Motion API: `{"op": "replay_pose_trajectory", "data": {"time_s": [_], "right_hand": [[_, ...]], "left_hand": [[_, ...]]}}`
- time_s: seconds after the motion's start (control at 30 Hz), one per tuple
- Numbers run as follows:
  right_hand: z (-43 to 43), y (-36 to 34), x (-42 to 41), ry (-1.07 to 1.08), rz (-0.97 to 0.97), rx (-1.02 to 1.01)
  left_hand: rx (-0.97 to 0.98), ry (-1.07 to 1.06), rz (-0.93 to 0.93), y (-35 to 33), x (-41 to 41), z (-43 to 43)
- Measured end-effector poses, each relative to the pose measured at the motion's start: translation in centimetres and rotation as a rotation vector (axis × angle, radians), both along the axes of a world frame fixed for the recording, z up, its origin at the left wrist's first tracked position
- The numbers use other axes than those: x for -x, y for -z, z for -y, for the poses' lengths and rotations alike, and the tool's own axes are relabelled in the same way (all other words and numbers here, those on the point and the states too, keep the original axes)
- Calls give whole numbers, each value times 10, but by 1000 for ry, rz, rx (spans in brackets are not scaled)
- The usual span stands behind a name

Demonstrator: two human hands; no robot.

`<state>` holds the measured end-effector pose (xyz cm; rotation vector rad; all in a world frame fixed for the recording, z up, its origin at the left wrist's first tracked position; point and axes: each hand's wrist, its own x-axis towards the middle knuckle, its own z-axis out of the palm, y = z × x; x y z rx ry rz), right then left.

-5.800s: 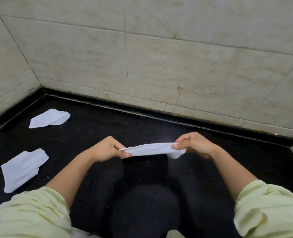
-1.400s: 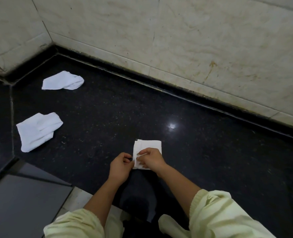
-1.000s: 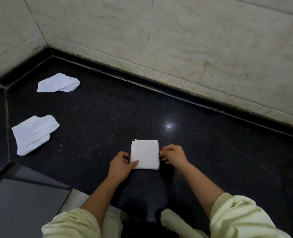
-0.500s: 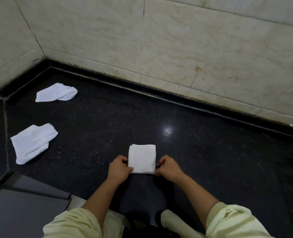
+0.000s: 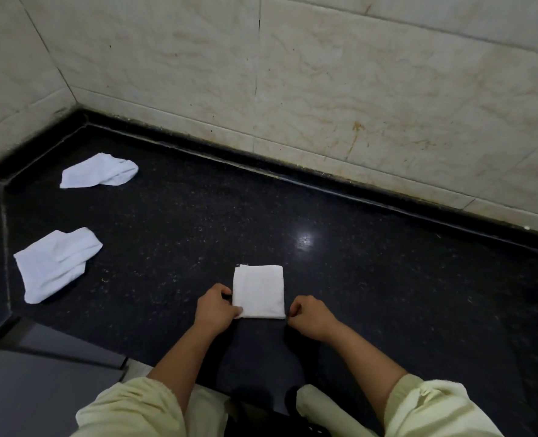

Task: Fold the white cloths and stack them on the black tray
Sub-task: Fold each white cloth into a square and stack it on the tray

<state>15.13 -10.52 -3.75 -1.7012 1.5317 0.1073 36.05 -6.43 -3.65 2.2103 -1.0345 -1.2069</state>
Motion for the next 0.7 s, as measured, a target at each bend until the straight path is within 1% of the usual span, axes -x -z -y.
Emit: {"op": "replay_pose_trajectory", "data": {"time_s": [0.13, 0.23, 0.27, 0.33, 0.5, 0.6, 0.7], "right_hand": [[9, -7, -10, 116, 72, 90], [10, -4, -18, 83, 47, 88], [10, -2, -17, 80, 21, 79], [14, 0, -11, 144, 18, 39], [22, -3, -12, 379, 155, -8], [23, -1, -22, 431, 228, -41], [20, -1, -32, 467, 273, -124]], "left_hand": [[-48, 32, 17, -2, -2, 3], [-44, 28, 27, -3, -1, 4], [-48, 33, 31, -3, -2, 4], [-56, 42, 29, -1, -3, 4], [-11, 2, 17, -7, -6, 8], [-30, -54, -43, -7, -4, 12], [-73, -96, -135, -8, 0, 16]]}}
